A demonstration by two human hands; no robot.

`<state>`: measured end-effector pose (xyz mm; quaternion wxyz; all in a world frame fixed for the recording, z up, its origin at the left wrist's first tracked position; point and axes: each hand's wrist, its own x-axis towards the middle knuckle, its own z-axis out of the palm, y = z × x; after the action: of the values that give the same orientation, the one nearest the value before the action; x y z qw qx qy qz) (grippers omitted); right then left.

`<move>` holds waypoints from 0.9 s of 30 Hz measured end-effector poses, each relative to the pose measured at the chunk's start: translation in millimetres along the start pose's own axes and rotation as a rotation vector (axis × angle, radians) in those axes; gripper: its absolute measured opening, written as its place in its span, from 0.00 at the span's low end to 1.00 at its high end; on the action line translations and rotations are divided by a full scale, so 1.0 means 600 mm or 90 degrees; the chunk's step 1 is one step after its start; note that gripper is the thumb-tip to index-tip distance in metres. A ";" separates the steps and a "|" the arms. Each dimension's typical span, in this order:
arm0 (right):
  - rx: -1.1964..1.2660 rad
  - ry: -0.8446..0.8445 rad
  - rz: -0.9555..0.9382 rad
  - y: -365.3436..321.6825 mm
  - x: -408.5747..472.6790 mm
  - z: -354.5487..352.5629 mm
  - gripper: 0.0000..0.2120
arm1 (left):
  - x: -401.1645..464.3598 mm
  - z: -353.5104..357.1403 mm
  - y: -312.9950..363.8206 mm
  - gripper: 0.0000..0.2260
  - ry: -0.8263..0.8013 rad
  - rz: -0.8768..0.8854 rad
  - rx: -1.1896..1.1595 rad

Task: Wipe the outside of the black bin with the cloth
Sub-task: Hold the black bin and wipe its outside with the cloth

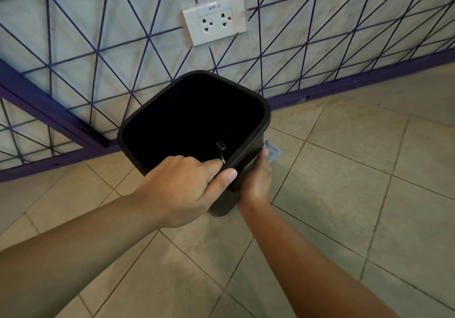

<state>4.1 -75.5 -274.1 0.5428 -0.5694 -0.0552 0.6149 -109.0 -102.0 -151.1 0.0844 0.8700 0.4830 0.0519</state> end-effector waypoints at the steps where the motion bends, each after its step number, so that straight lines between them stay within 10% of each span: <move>1: -0.014 -0.008 -0.013 0.005 -0.008 -0.002 0.41 | 0.001 -0.001 0.000 0.21 -0.002 -0.001 -0.002; 27: -0.012 -0.006 0.013 0.000 0.005 -0.009 0.37 | 0.002 -0.003 -0.001 0.20 -0.005 0.019 -0.019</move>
<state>9.0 -76.1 -278.0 0.5308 -0.5721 -0.0580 0.6225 -109.2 -100.1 -149.5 0.0987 0.8759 0.4689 0.0574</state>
